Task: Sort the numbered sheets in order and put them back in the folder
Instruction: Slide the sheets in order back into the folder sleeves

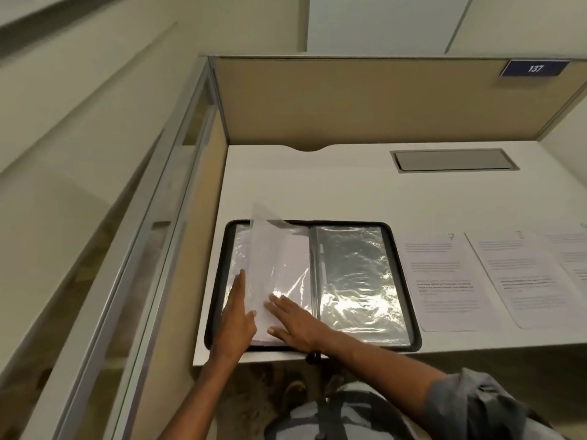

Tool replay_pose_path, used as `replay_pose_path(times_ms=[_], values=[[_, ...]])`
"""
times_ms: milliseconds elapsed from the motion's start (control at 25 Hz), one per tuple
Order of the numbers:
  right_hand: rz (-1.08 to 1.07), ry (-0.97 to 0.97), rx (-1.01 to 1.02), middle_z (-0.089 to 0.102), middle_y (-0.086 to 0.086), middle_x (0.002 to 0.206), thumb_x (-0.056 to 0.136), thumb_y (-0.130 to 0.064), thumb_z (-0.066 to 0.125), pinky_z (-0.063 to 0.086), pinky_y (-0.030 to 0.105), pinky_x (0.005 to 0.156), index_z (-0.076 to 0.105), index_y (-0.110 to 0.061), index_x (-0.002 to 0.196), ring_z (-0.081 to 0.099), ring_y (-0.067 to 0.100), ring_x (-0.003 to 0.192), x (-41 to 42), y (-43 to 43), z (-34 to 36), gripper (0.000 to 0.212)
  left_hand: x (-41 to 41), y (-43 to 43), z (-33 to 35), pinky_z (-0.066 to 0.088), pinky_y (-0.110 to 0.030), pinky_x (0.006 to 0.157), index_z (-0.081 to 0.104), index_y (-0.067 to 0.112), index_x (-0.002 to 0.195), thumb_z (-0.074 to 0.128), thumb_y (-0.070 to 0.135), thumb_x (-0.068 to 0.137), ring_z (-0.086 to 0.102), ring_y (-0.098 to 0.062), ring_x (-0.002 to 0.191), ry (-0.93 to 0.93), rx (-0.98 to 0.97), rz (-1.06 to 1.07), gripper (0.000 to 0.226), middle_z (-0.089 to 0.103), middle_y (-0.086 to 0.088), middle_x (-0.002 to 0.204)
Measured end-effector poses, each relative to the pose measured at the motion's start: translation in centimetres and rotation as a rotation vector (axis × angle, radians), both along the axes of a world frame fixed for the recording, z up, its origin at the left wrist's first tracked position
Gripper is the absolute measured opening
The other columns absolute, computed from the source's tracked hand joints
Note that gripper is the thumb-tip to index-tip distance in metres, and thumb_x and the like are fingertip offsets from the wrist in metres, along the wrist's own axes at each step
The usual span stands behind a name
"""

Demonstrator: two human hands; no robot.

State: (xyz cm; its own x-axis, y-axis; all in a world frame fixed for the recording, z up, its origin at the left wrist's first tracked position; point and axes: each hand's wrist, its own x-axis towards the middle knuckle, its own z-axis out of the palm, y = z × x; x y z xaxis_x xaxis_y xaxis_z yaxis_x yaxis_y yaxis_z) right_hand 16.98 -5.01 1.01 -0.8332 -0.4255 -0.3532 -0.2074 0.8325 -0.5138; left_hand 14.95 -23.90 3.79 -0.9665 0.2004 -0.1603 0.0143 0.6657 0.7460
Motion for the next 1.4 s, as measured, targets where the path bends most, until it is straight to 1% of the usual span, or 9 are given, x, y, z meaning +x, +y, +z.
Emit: replay_pose_path(times_ms=[160,240,360,480,600,760,920,1200,1400], values=[[0.045,-0.005,0.099,0.002,0.005,0.171,0.108,-0.048,0.035,0.015,0.054,0.126,0.014,-0.016,0.163,-0.002,0.027,0.158,0.2,0.2,-1.1,0.066,0.9,-1.9,-3.9,0.028,-0.045,0.123,-0.009,0.033,0.158,0.072,0.007,0.092,0.016,-0.026,0.157,0.039,-0.120,0.075,0.108,0.003,0.000,0.172],[-0.007,0.034,0.089,0.001,0.003,0.171,0.107,-0.054,0.029,0.010,0.050,0.128,0.014,-0.017,0.163,-0.004,0.024,0.158,1.2,1.6,-1.0,0.069,1.1,-2.1,-5.6,0.021,-0.050,0.125,-0.008,0.024,0.160,0.072,0.036,0.093,0.009,-0.030,0.158,0.002,-0.240,0.054,0.105,-0.005,-0.003,0.171],[-0.119,0.084,0.088,-0.002,-0.002,0.171,0.104,-0.059,0.020,0.004,0.046,0.127,0.011,-0.022,0.163,-0.009,0.020,0.157,3.7,5.4,-1.1,0.070,1.4,-0.7,-7.1,-0.008,-0.046,0.126,-0.001,0.017,0.163,0.023,0.086,0.085,-0.013,-0.026,0.157,-0.007,-0.401,-0.040,0.106,-0.016,-0.005,0.170],[-0.255,0.105,0.148,-0.009,-0.005,0.170,0.097,-0.069,0.005,0.000,0.047,0.128,0.008,-0.024,0.164,-0.016,0.017,0.156,6.3,10.3,-1.2,0.080,2.0,2.8,-7.1,-0.021,-0.039,0.121,0.000,0.021,0.163,0.007,0.088,0.082,-0.024,-0.020,0.154,0.049,-0.382,-0.140,0.106,-0.022,0.000,0.168],[-0.443,0.128,0.174,-0.012,-0.007,0.169,0.095,-0.072,0.002,0.003,0.048,0.128,0.007,-0.024,0.164,-0.017,0.017,0.156,9.6,15.9,-0.8,0.084,2.9,9.1,-5.7,-0.027,-0.034,0.119,-0.002,0.026,0.164,0.013,0.084,0.091,-0.029,-0.013,0.152,0.100,-0.328,-0.290,0.094,-0.026,0.006,0.167],[-0.664,0.126,0.202,-0.013,-0.007,0.169,0.104,-0.062,0.018,0.004,0.050,0.128,0.003,-0.026,0.163,-0.015,0.018,0.156,12.7,23.2,0.3,0.071,4.3,18.3,-4.2,-0.023,-0.035,0.120,-0.007,0.032,0.162,0.017,0.082,0.094,-0.027,-0.010,0.152,0.130,-0.274,-0.476,0.088,-0.027,0.011,0.166],[-0.838,0.112,0.167,-0.011,-0.007,0.170,0.094,-0.073,0.007,0.003,0.050,0.128,0.003,-0.027,0.163,-0.013,0.019,0.157,14.8,29.8,0.8,0.083,5.7,27.4,-3.7,-0.020,-0.036,0.121,-0.009,0.029,0.162,0.011,0.084,0.091,-0.029,-0.012,0.152,0.167,-0.308,-0.618,0.091,-0.028,0.008,0.165],[-0.797,0.074,0.180,-0.020,-0.004,0.168,0.071,-0.088,-0.025,0.000,0.051,0.128,-0.007,-0.026,0.162,-0.017,0.024,0.156,17.7,40.3,-0.7,0.112,8.5,40.6,-5.8,-0.024,-0.036,0.117,-0.013,0.026,0.162,0.025,0.074,0.097,-0.029,-0.015,0.151,0.114,-0.400,-0.624,0.089,-0.030,0.008,0.164],[-0.725,0.063,0.189,-0.020,-0.001,0.169,0.071,-0.082,-0.026,0.001,0.051,0.128,-0.009,-0.022,0.162,-0.017,0.025,0.156,16.8,44.1,-0.8,0.110,9.3,45.4,-6.1,-0.023,-0.036,0.119,-0.013,0.022,0.162,0.025,0.070,0.100,-0.032,-0.015,0.149,0.099,-0.430,-0.580,0.087,-0.029,0.004,0.164]])
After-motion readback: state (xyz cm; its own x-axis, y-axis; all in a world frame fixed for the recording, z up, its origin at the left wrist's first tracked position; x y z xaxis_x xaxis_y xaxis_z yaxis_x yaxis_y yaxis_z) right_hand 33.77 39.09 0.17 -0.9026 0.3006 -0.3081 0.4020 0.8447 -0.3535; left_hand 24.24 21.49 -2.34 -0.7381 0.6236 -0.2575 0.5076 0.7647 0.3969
